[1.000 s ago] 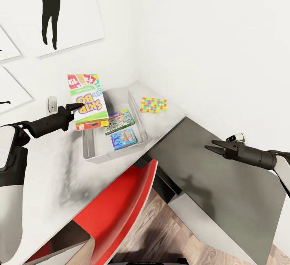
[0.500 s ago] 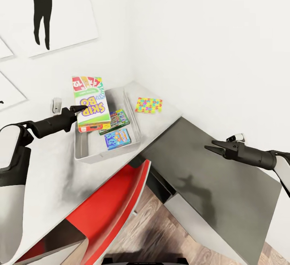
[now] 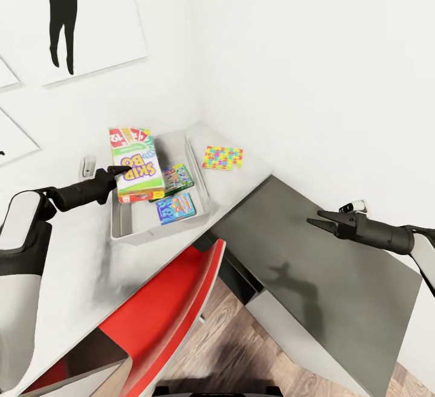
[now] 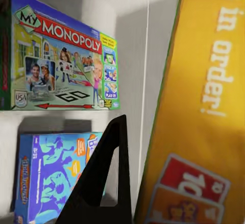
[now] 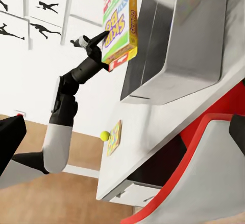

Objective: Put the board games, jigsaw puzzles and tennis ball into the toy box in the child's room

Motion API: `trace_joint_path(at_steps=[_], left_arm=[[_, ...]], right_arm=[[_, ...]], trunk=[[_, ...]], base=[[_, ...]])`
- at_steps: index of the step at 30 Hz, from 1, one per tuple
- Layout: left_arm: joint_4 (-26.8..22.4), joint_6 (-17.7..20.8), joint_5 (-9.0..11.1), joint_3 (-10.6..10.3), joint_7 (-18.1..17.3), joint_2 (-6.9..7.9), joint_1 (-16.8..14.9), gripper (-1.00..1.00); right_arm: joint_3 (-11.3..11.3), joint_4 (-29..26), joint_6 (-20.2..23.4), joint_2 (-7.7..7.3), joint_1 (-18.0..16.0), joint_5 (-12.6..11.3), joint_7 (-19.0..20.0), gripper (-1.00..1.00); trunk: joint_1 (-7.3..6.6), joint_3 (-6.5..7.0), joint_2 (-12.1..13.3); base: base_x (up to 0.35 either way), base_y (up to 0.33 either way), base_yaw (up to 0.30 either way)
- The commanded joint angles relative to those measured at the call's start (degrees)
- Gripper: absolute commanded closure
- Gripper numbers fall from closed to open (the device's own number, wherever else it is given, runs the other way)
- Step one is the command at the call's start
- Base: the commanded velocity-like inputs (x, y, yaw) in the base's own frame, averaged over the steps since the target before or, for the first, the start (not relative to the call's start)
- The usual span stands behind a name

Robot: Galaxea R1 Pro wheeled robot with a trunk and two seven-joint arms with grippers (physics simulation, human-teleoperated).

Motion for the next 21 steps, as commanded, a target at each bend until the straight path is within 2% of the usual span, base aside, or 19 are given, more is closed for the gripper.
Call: trace_joint_path(at_steps=[1, 4, 5, 8, 9, 13, 14, 18, 19, 21], left_arm=[[1.9, -0.5, 0.5, 0.1, 0.5, 0.0, -0.7, 1.0], [9.3, -2.0, -1.6, 0.0, 0.2, -0.05, -4.6, 1.0], [9.3, -2.0, -1.6, 0.0, 0.2, -0.05, -4.6, 1.0], [17.8, -2.9, -4.6, -0.5, -0.2, -0.85, -9.4, 1.0], [17.8, -2.9, -4.6, -0.5, -0.2, -0.85, -9.4, 1.0], [26.4, -4.9, -9.6, -1.8, -1.4, -3.32, -14.9, 1.0], [26.4, -4.9, -9.6, -1.8, -1.4, -3.32, -14.9, 1.0], [31.4, -8.8, -13.8, -2.8, -3.1, -5.9, -18.2, 1.0], [31.4, -8.8, -13.8, -2.8, -3.1, -5.9, -18.2, 1.0], [33.0, -10.1, -15.0, -3.0, -4.2, -6.91, -19.2, 1.0]], right_arm=[[0.0, 0.0, 0.2, -0.01, -0.1, 0.0, 0.2, -1.0], [0.0, 0.0, 0.2, 0.03, -0.1, 0.0, 0.1, -1.0], [0.0, 0.0, 0.2, 0.03, -0.1, 0.0, 0.1, -1.0], [0.0, 0.0, 0.2, 0.06, 0.0, 0.0, 0.1, -1.0], [0.0, 0.0, 0.2, 0.06, 0.0, 0.0, 0.1, -1.0], [0.1, -0.7, 0.2, 0.08, -0.1, 0.2, 0.0, -1.0], [0.1, -0.7, 0.2, 0.08, -0.1, 0.2, 0.0, -1.0], [0.1, -1.3, 0.2, 0.08, 0.0, 0.3, -0.9, -1.0], [0.1, -1.3, 0.2, 0.08, 0.0, 0.3, -0.9, -1.0], [0.1, -1.4, 0.2, 0.08, 0.1, 0.3, -1.2, -1.0]], trunk=[[0.03, -0.08, -0.1], [0.03, -0.08, -0.1], [0.03, -0.08, -0.1], [0.03, -0.08, -0.1], [0.03, -0.08, -0.1], [0.03, -0.08, -0.1], [0.03, -0.08, -0.1], [0.03, -0.08, -0.1], [0.03, -0.08, -0.1], [0.03, -0.08, -0.1]], base=[[0.0, -0.002, 0.0], [0.0, -0.002, 0.0], [0.0, -0.001, 0.0], [0.0, 0.0, 0.0], [0.0, 0.0, 0.0], [0.0, 0.0, 0.0], [0.0, 0.0, 0.0], [0.0, 0.0, 0.0], [0.0, 0.0, 0.0], [0.0, 0.0, 0.0]])
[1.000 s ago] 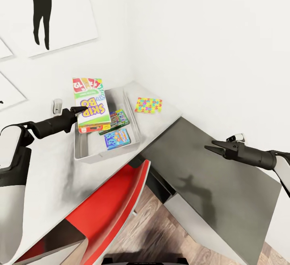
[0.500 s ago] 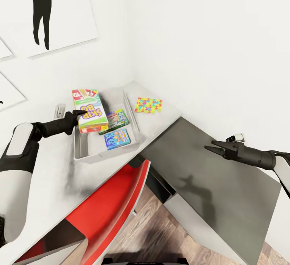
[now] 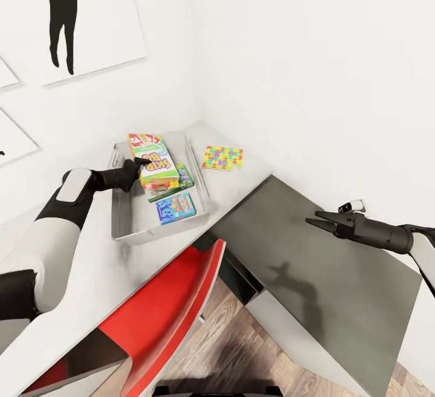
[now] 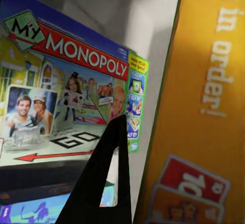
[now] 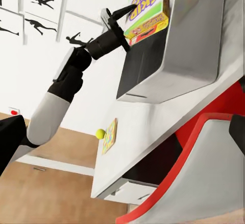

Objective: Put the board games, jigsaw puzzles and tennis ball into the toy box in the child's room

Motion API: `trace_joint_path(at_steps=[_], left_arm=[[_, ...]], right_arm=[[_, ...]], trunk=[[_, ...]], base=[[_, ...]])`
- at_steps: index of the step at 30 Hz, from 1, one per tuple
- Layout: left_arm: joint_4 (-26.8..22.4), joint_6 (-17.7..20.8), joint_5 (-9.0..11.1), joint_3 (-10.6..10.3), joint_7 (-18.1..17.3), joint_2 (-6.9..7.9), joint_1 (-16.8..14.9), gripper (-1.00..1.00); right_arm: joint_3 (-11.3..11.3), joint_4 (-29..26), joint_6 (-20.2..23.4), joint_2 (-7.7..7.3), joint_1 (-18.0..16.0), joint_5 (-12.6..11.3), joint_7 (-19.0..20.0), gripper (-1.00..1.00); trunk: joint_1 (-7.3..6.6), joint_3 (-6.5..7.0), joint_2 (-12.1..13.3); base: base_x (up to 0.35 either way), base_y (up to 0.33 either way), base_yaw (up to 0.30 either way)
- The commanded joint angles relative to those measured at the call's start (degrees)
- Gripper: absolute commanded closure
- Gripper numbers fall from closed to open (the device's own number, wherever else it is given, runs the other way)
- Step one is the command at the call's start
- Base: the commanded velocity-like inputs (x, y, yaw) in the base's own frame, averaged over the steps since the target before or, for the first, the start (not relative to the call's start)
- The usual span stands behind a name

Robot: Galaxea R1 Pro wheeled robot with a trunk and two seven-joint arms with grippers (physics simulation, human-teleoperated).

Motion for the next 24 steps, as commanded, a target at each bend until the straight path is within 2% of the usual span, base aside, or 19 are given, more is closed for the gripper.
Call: trace_joint_path(at_steps=[1, 12, 17, 24], left_arm=[[0.6, -0.2, -0.1, 0.1, 0.0, -0.39, -0.4, 1.0], [4.0, -1.3, -1.3, -0.3, -5.2, -1.62, -1.6, 1.0], [5.7, -1.4, -1.7, -0.3, -8.0, -1.64, -1.6, 1.0], [6.6, -1.4, -1.9, -0.3, -9.6, -1.45, -1.5, 1.0]], right_arm=[[0.0, -0.1, 0.2, -0.03, 0.0, 0.0, 0.1, -1.0], [0.0, -0.3, 0.2, -0.03, 0.2, -0.1, -0.3, -1.0], [0.0, -0.3, 0.2, -0.03, 0.2, -0.2, -0.4, -1.0], [0.0, -0.3, 0.2, -0.03, 0.3, -0.2, -0.4, -1.0]], trunk=[[0.03, -0.09, -0.1], [0.03, -0.09, -0.1], [0.03, -0.09, -0.1], [0.03, -0.09, -0.1]], base=[[0.0, 0.0, 0.0], [0.0, 0.0, -0.001], [0.0, 0.0, -0.067], [0.0, 0.0, -0.083]])
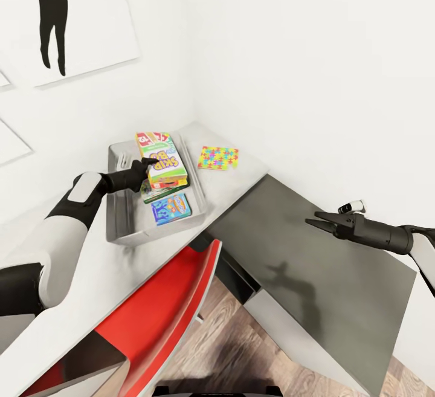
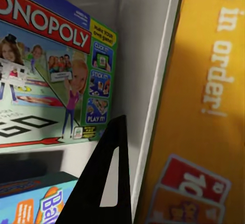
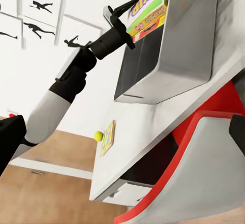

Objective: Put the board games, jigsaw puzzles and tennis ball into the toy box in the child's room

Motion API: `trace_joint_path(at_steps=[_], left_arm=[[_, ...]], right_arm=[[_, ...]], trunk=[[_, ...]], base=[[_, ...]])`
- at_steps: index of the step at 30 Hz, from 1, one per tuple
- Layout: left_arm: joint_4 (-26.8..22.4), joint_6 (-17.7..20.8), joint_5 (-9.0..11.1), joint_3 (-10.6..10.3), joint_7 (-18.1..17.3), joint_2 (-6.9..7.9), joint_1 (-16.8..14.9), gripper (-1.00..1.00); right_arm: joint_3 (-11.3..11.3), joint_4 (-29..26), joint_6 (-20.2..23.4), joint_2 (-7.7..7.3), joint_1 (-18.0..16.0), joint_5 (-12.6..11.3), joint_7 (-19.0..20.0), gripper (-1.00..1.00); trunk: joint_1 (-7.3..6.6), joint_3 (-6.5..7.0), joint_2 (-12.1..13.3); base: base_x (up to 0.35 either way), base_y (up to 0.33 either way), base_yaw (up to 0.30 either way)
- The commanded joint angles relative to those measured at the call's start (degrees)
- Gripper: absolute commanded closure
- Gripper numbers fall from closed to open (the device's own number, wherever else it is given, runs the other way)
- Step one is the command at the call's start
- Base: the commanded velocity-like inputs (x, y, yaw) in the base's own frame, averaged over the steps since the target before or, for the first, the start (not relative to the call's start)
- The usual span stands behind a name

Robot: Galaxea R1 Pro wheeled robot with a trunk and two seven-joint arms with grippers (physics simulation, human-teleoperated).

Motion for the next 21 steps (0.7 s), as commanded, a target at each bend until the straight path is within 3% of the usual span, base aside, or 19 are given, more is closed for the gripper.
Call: trace_joint_path(at_steps=[1, 21], left_arm=[[0.1, 0.3, 0.4, 0.2, 0.1, 0.03, 0.0, 1.0], [0.5, 0.8, 0.3, 0.2, -1.4, 0.72, 0.3, 1.0]], right_arm=[[0.0, 0.0, 0.2, -0.02, 0.0, 0.1, 0.2, -1.0], [0.0, -0.1, 0.2, -0.02, 0.0, 0.0, 0.2, -1.0]], trunk=[[0.03, -0.08, -0.1], [0.03, -0.08, -0.1]], base=[[0.0, 0.0, -0.045], [0.0, 0.0, -0.01]])
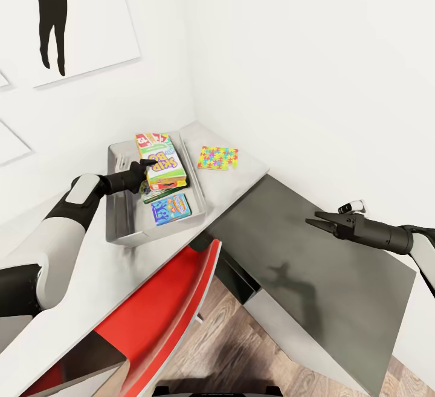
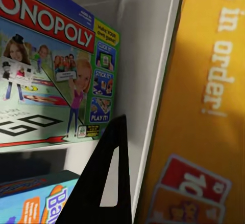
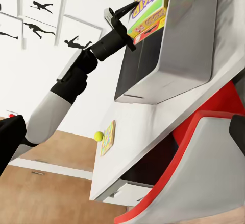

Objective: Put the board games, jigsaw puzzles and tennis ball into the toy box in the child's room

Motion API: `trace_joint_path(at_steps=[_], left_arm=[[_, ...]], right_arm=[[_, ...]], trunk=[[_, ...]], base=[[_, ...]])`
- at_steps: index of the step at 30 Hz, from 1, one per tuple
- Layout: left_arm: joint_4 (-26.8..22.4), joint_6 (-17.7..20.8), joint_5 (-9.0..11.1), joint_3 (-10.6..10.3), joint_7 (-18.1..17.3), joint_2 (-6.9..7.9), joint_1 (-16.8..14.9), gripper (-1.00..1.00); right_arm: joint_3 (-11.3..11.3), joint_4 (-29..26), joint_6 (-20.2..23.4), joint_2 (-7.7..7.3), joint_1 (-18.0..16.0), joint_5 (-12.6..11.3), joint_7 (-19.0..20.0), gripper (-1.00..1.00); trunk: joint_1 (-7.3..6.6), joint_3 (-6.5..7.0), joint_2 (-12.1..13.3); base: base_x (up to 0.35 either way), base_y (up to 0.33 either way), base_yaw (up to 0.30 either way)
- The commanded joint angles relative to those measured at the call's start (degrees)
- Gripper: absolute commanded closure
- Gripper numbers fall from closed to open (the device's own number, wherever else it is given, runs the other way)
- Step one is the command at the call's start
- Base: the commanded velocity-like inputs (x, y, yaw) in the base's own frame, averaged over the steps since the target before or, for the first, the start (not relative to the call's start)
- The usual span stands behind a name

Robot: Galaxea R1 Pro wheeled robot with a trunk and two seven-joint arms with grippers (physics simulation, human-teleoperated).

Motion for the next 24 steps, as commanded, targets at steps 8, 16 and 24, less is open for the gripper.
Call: trace_joint_path(at_steps=[8, 16, 24], left_arm=[[0.3, 1.5, 0.0, 0.1, -0.9, 0.68, 0.0, 1.0], [2.2, 1.9, -0.1, -2.6, -3.0, 1.25, 0.0, 1.0], [3.5, 1.9, -0.2, -4.5, -5.4, 1.42, -0.1, 1.0]], right_arm=[[0.0, 0.0, 0.2, -0.03, 0.0, 0.0, 0.2, -1.0], [0.1, 0.0, 0.2, -0.03, 0.0, 0.0, 0.2, -1.0], [0.1, 0.0, 0.2, -0.03, 0.0, 0.0, 0.2, -1.0]], trunk=[[0.03, -0.21, -0.1], [0.03, -0.75, -0.1], [0.03, -1.45, -0.1]], base=[[0.0, 0.0, 0.0], [0.0, 0.0, 0.0], [0.0, 0.0, 0.0]])
